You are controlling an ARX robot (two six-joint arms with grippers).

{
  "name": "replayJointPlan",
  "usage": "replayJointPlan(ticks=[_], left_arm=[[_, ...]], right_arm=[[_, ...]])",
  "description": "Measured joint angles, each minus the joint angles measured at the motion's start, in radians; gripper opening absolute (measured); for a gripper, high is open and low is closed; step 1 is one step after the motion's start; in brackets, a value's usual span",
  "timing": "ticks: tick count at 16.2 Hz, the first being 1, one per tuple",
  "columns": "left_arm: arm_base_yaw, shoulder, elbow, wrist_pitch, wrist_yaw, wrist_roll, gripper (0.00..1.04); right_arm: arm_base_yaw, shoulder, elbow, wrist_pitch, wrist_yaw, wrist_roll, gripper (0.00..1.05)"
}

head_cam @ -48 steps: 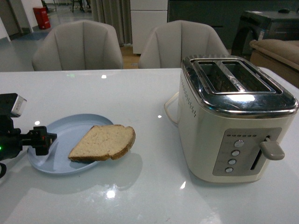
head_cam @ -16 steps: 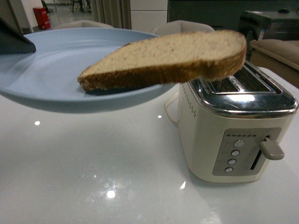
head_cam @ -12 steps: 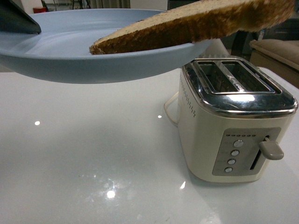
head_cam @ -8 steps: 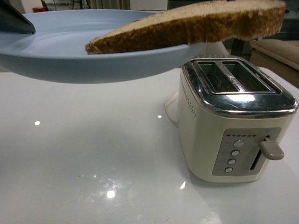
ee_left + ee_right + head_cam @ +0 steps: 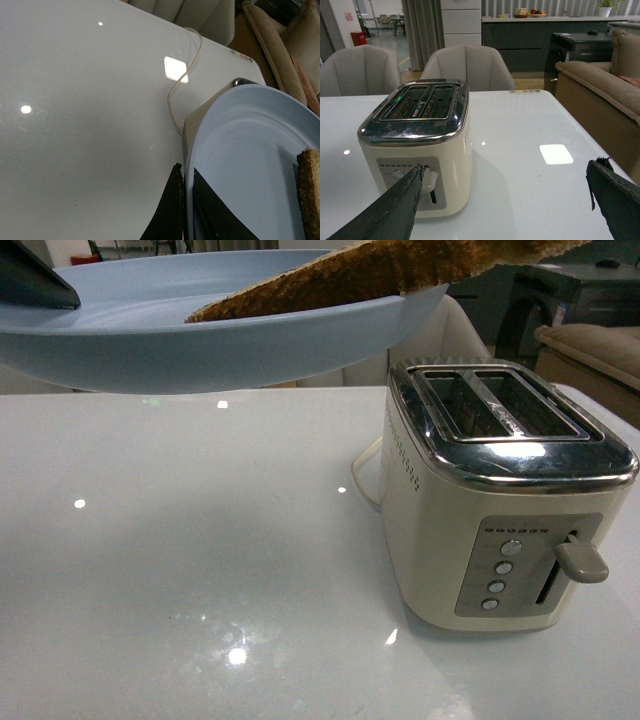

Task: Left arm holds plate, right arm toasts bread

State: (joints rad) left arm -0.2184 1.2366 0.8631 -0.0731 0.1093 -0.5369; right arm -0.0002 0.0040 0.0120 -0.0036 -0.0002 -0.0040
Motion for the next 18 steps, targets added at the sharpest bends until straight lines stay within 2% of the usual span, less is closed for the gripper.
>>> replayJointPlan(ticks=[18], left_arm=[[0.003,0.003,-0.005,0.014,-0.009,-0.005,0.03]], right_arm=[[0.000,0.000,0.000,0.000,0.000,0.000,0.98]])
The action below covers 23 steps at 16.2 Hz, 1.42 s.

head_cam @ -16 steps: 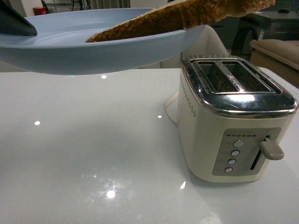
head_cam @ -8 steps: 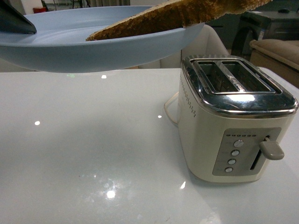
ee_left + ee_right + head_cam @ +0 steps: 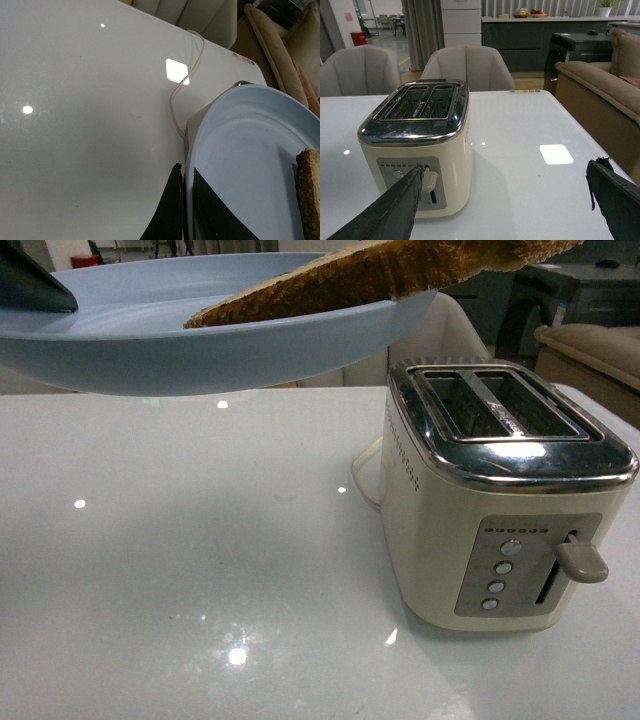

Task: Left arm holds plate, right arm toasts bread

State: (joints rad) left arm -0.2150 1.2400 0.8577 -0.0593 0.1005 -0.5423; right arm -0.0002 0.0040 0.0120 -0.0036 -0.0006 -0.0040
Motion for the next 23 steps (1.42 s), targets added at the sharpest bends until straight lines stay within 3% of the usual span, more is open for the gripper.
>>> replayJointPlan(ticks=[10,12,13,18,21,23], left_arm=[[0.000,0.000,0.000,0.000,0.000,0.000,0.03],[0.000,0.000,0.000,0.000,0.000,0.000,0.03],[0.000,-0.001,0.000,0.000,0.000,0.000,0.03],[0.000,-0.001,0.000,0.000,-0.003,0.000,0.03],[0.000,-0.001,0.000,0.000,-0.003,0.000,0.03],[0.000,-0.001,0.000,0.000,-0.003,0.000,0.03]], right_arm=[[0.000,0.000,0.000,0.000,0.000,0.000,0.98],[0.074,0.132,0.077,-0.167,0.197,-0.067,0.98],[0.062,0.188,0.111,-0.116,0.229,-0.108,0.98],[0.002,0.512,0.386,0.104,0.137,-0.147,0.98],[0.069,0.669,0.574,0.118,0.141,-0.100,0.98],[0.163,0.742,0.634,0.040,0.132,-0.010,0.98]])
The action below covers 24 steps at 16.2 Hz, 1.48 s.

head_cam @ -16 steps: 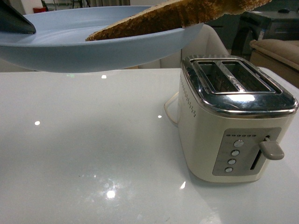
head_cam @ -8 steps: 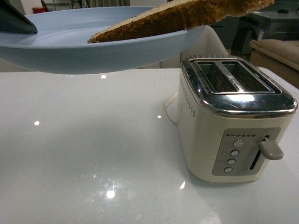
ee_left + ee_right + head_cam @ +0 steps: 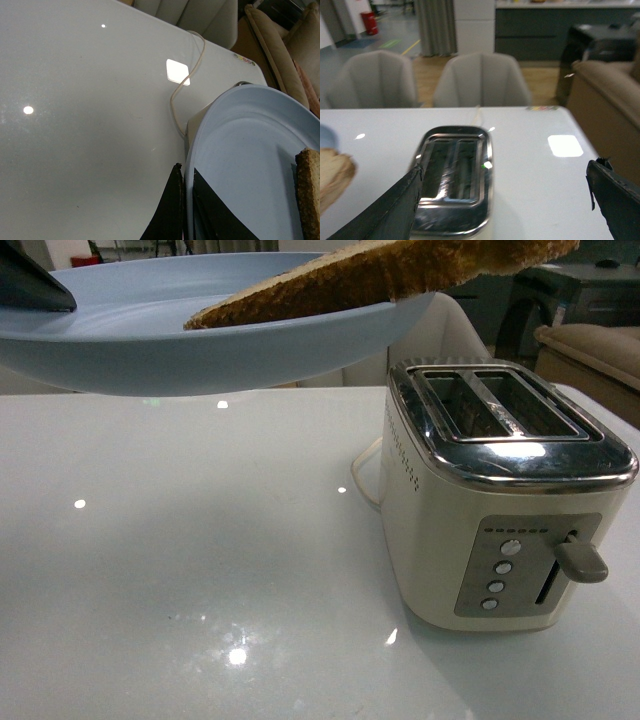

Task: Left arm holds plate, right arm toasts bread

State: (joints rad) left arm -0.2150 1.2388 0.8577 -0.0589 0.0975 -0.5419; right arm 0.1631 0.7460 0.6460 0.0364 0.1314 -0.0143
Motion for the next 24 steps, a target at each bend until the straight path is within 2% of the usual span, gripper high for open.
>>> replayJointPlan(ticks=[2,5,10,17,24], left_arm=[[0.000,0.000,0.000,0.000,0.000,0.000,0.03],[0.000,0.000,0.000,0.000,0.000,0.000,0.03],[0.000,0.000,0.000,0.000,0.000,0.000,0.03],[0.000,0.000,0.000,0.000,0.000,0.000,0.03],[0.000,0.000,0.000,0.000,0.000,0.000,0.03]], right_arm=[[0.091,0.066,0.056,-0.097,-0.091,0.158,0.98],[0.173,0.158,0.117,-0.110,-0.219,0.466,0.98],[0.212,0.303,0.142,-0.025,-0.346,0.873,0.98],[0.250,0.440,0.183,0.055,-0.397,1.065,0.98],[0.263,0.457,0.187,0.062,-0.371,1.095,0.19]])
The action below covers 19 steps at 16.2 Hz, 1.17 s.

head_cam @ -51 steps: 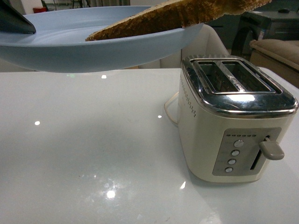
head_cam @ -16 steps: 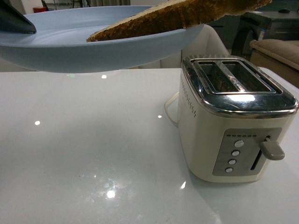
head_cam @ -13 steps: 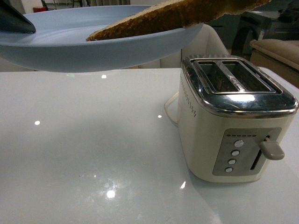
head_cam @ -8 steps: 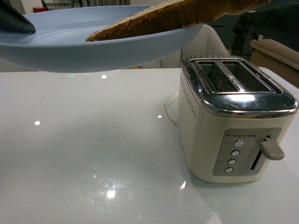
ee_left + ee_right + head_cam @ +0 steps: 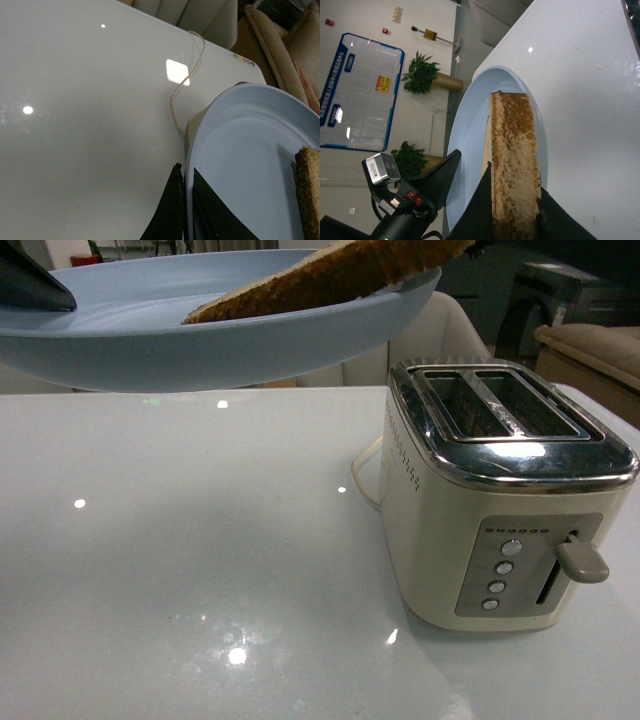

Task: Left arm holds plate, right arm toasts bread

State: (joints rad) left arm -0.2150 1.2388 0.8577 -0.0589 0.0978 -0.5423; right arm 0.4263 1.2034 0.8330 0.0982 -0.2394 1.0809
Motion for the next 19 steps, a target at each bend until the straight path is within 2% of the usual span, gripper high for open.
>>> replayJointPlan(ticks=[1,2,5,8,11,14,19], left_arm=[[0.000,0.000,0.000,0.000,0.000,0.000,0.03],[0.000,0.000,0.000,0.000,0.000,0.000,0.03],[0.000,0.000,0.000,0.000,0.000,0.000,0.03],[0.000,0.000,0.000,0.000,0.000,0.000,0.03],[0.000,0.000,0.000,0.001,0.000,0.000,0.03],[0.000,0.000,0.000,0.001,0.000,0.000,0.03],[0.000,0.000,0.000,0.001,0.000,0.000,0.03]], right_arm=[[0.000,-0.002,0.000,0.001,0.003,-0.001,0.09],[0.000,-0.008,0.000,0.017,0.012,-0.001,0.04],[-0.001,-0.057,0.015,0.004,0.088,-0.065,0.03],[-0.036,-0.134,0.066,0.010,0.244,-0.261,0.03],[-0.109,-0.120,0.087,0.045,0.371,-0.541,0.03],[-0.161,-0.004,0.084,0.074,0.370,-0.697,0.03],[-0.159,0.165,0.084,0.094,0.363,-0.734,0.03]])
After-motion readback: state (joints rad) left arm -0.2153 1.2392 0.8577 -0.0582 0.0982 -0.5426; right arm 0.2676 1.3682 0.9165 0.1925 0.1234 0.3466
